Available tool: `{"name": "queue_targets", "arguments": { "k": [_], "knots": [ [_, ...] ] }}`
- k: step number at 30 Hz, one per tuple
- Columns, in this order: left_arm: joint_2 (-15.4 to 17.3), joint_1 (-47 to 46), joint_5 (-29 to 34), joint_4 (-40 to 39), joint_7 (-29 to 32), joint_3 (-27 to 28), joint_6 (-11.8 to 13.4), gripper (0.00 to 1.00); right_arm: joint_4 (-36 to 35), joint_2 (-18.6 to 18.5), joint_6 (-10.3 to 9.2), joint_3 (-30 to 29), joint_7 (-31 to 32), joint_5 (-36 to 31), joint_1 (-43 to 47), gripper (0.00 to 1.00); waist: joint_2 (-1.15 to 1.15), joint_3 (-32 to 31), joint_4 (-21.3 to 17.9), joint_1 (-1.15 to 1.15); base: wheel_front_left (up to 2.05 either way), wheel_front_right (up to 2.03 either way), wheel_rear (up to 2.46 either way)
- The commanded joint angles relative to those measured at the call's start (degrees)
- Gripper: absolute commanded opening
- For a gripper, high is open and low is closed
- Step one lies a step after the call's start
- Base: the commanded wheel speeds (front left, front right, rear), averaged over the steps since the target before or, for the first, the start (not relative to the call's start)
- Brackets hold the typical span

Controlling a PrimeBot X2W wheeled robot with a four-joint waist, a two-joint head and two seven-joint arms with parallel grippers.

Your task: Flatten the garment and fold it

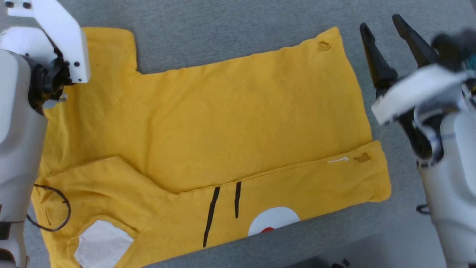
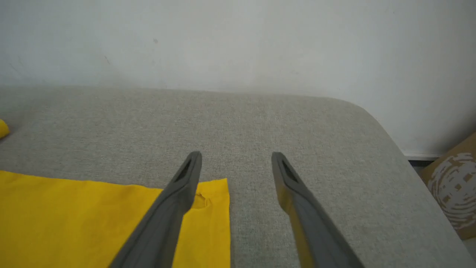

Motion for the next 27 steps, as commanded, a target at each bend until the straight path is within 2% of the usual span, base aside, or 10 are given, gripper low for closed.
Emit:
{"name": "queue_targets", "arguments": {
  "k": [1,8,16,17,20,24,27],
  "knots": [
    [-0.2,0.8,-0.1,-0.4,-0.1,-0.2,0.3,0.00,2.1,0.2,-0.06,-0.3,2.4,0.4,-2.1,1.00,0.00,0.5,0.8,0.00,0.00,0.00,0.00],
    [-1.0,0.6,-0.2,-1.5,-1.3,-1.3,-0.4,0.00,15.9,1.3,-0.06,-1.8,21.1,1.7,-12.8,1.00,0.00,1.8,3.2,0.00,0.00,0.00,0.00],
    [-1.7,-0.1,-0.7,-1.2,-2.7,-1.7,-1.2,0.00,23.6,0.9,-0.06,0.2,31.7,2.0,-19.5,1.00,0.00,3.5,5.1,0.00,0.00,0.00,0.00],
    [-1.8,-0.2,-0.8,-1.1,-2.9,-1.8,-1.3,0.00,24.6,0.9,-0.06,0.2,33.2,1.9,-19.9,0.53,0.00,3.6,5.3,0.00,0.00,0.00,0.00],
    [-2.3,-0.2,-0.9,-0.7,-3.7,-2.2,-1.7,0.00,27.1,0.4,-0.06,0.1,37.9,0.1,-20.7,0.02,0.00,3.4,5.8,0.00,0.00,0.00,0.00],
    [-2.8,0.0,-1.1,-0.9,-7.9,-1.9,-2.5,0.00,26.8,0.5,-0.06,-1.1,40.3,-2.1,-19.9,0.00,0.00,2.3,6.5,0.00,0.00,0.00,0.00],
    [-3.1,0.8,-0.8,-1.7,-14.0,-1.4,-2.9,0.00,23.9,0.5,-0.06,-1.5,36.5,-2.2,-18.4,0.00,0.00,0.6,7.1,0.00,0.00,0.00,0.00]
  ]
}}
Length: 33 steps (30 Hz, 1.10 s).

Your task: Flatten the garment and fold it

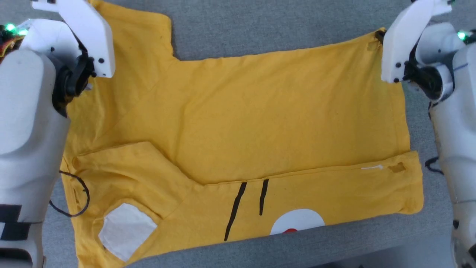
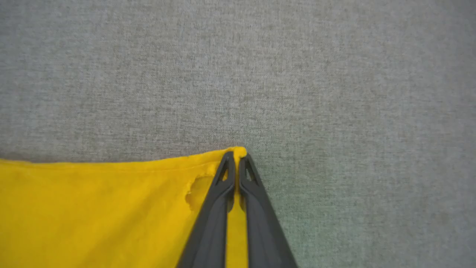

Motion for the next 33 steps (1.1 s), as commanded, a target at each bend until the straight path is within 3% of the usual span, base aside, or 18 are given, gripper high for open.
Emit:
{"name": "queue_targets", "arguments": {
  "k": [1,9,13,19,26,33],
  "knots": [
    [-0.2,1.3,0.1,-0.2,-2.6,0.3,-0.6,0.00,-0.8,-0.1,-0.11,-0.1,-2.0,0.2,2.5,0.00,0.00,-2.0,0.9,-0.01,0.00,0.00,0.00],
    [-2.8,12.2,-4.5,-6.5,-16.9,4.2,-0.7,0.00,-9.5,-3.1,-0.11,2.8,-15.7,2.3,14.0,0.00,0.00,-10.8,3.2,-0.01,0.00,0.00,0.00],
    [-2.2,21.7,-6.7,-12.9,-19.8,6.3,0.5,0.00,-13.2,-4.4,-0.11,4.6,-21.1,3.3,20.8,0.00,0.00,-15.2,3.8,-0.01,0.00,0.00,0.00],
    [-1.2,34.0,-8.9,-20.3,-21.3,7.7,2.0,0.00,-15.6,-5.5,-0.11,2.9,-26.7,3.4,28.1,0.00,0.00,-19.3,5.2,-0.01,0.00,0.00,0.00],
    [-2.0,47.7,-13.0,-27.1,-21.9,9.1,3.7,0.00,-16.9,-6.7,-0.11,0.4,-25.4,3.5,36.2,0.00,0.00,-22.0,6.6,-0.01,0.00,0.00,0.00],
    [-3.6,55.3,-16.0,-27.2,-21.5,8.5,4.2,0.00,-17.3,-10.2,-0.11,2.4,-19.2,0.6,40.6,0.00,0.00,-22.2,7.0,-0.01,0.00,0.00,0.00]
  ]
}}
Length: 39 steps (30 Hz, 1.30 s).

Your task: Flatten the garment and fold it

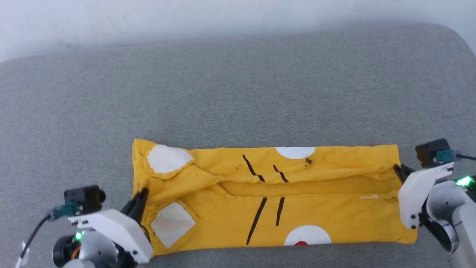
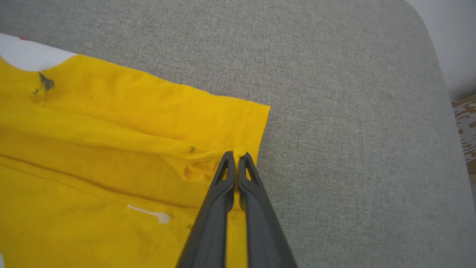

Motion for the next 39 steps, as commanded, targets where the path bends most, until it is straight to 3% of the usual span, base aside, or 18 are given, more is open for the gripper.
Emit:
{"name": "queue_targets", "arguments": {
  "k": [1,13,14,15,16,17,25,31,39],
  "knots": [
    [-0.3,0.7,-0.5,0.4,0.0,0.0,0.2,0.00,-0.1,-0.4,-0.11,0.5,0.4,-0.7,0.7,0.00,0.00,0.1,0.1,0.01,0.00,0.00,0.00],
    [-2.7,2.2,-2.3,12.7,0.5,-3.7,-3.2,0.00,6.3,0.4,-0.11,3.9,2.6,-2.0,0.6,0.00,0.00,1.0,0.5,0.01,0.00,0.00,0.00],
    [-2.8,2.1,-2.3,13.4,0.4,-4.0,-3.4,0.00,6.9,0.6,-0.11,3.6,2.5,-1.6,0.6,0.14,0.00,0.9,0.6,0.01,0.00,0.00,0.00],
    [-3.0,2.0,-2.2,13.9,0.1,-4.1,-3.6,0.33,7.0,0.8,-0.11,3.4,1.9,-1.2,0.6,0.47,0.00,0.7,0.7,0.01,0.00,0.00,0.00],
    [-3.2,1.8,-1.9,14.1,-0.7,-4.1,-3.7,0.89,7.1,1.0,-0.11,2.9,1.3,-0.9,0.8,1.00,0.00,0.5,0.8,0.01,0.00,0.00,0.00],
    [-3.5,1.7,-1.8,14.2,-1.7,-4.0,-3.8,1.00,7.2,1.2,-0.11,2.1,0.7,-0.5,1.0,1.00,0.00,0.3,0.9,0.01,0.00,0.00,0.00],
    [-5.2,0.8,3.9,13.1,-15.0,-3.7,-3.9,1.00,3.3,5.1,-0.11,-5.9,-4.5,1.4,6.1,1.00,0.00,-2.7,2.1,0.01,0.00,0.00,0.00],
    [-6.4,-1.9,10.1,14.2,-26.9,-3.4,-2.5,1.00,-2.1,10.8,-0.11,-12.8,-8.4,-0.1,10.4,1.00,0.00,-4.5,2.7,0.01,0.00,0.00,0.00],
    [-9.2,-6.8,19.6,12.6,-29.8,0.0,-2.1,1.00,-7.0,16.9,-0.11,-21.1,-12.5,-3.6,13.4,1.00,0.00,-5.8,3.3,0.01,0.00,0.00,0.00]
  ]
}}
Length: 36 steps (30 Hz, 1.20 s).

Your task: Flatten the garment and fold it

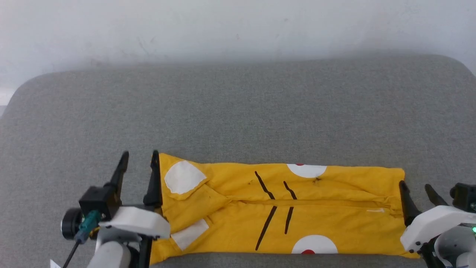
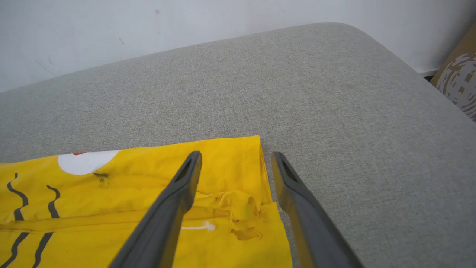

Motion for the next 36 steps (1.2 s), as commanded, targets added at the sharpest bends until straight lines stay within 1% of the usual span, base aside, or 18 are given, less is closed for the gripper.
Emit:
{"name": "queue_targets", "arguments": {
  "k": [1,6,9,11,18,22,28,29,31,32,33,34,36],
  "knots": [
    [-0.6,-1.0,1.6,-0.5,-0.3,0.9,-0.3,1.00,-0.4,0.5,-0.10,-0.9,-0.4,-0.4,0.6,1.00,0.00,-0.3,-0.1,0.00,0.00,0.00,0.00],
    [-3.5,-1.3,5.9,-1.3,-0.3,4.4,-1.8,1.00,0.5,1.5,-0.10,-4.8,0.0,-0.5,-0.5,1.00,0.00,-0.8,-0.7,0.00,0.00,0.00,0.00],
    [-5.0,-1.2,7.6,-1.2,-0.3,6.4,-2.8,1.00,3.7,1.5,-0.10,-5.8,1.6,1.0,-2.0,1.00,0.00,-0.9,-1.0,0.00,0.00,0.00,0.00],
    [-5.9,-1.0,8.4,-0.8,-0.3,7.7,-3.4,1.00,6.8,1.5,-0.10,-6.8,3.3,1.7,-3.4,1.00,0.00,-0.9,-1.2,0.00,0.00,0.00,0.00],
    [-8.1,-0.7,10.7,0.4,-0.3,10.4,-5.7,1.00,15.6,1.5,-0.10,-7.4,10.6,-0.2,-8.7,1.00,0.00,-0.8,-1.1,0.00,0.00,0.00,0.00],
    [-8.7,-0.6,11.4,0.9,-0.3,11.2,-6.6,1.00,18.0,1.5,-0.10,-7.5,13.5,-1.9,-10.6,1.00,0.00,-0.7,-1.0,0.00,0.00,0.00,0.00],
    [-9.7,-0.5,12.4,1.9,-0.3,12.6,-8.0,1.00,21.5,1.5,-0.10,-5.9,21.5,-3.7,-13.2,1.00,0.00,-0.2,-0.9,0.00,0.00,0.00,0.00],
    [-9.8,-0.5,12.5,2.0,-0.3,12.8,-8.2,1.00,21.9,1.5,-0.10,-5.7,22.9,-3.6,-13.4,0.84,0.00,-0.1,-0.9,0.00,0.00,0.00,0.00],
    [-10.1,-0.4,12.8,2.2,-0.3,13.1,-8.6,1.00,21.9,1.5,-0.10,-5.5,24.5,-3.6,-13.8,0.40,0.00,0.0,-0.9,0.00,0.00,0.00,0.00],
    [-10.2,-0.4,12.9,2.3,-0.3,13.3,-8.7,1.00,21.7,1.6,-0.10,-5.5,24.9,-3.7,-14.0,0.20,0.00,0.0,-0.9,0.00,0.00,0.00,0.00],
    [-10.3,-0.4,13.1,2.3,-0.3,13.4,-8.8,1.00,21.4,1.6,-0.10,-5.6,25.1,-3.9,-14.2,0.05,0.00,0.0,-0.9,0.00,0.00,0.00,0.00],
    [-10.4,-0.3,13.2,2.4,-0.3,13.6,-9.0,1.00,21.2,1.6,-0.10,-5.6,25.3,-4.0,-14.4,0.00,0.00,0.0,-1.0,0.00,0.00,0.00,0.00],
    [-10.5,-0.3,13.5,2.6,-0.3,13.8,-9.2,1.00,20.8,1.6,-0.10,-5.9,25.4,-4.7,-14.4,0.00,0.00,0.0,-1.0,0.00,0.00,0.00,0.00]
  ]
}}
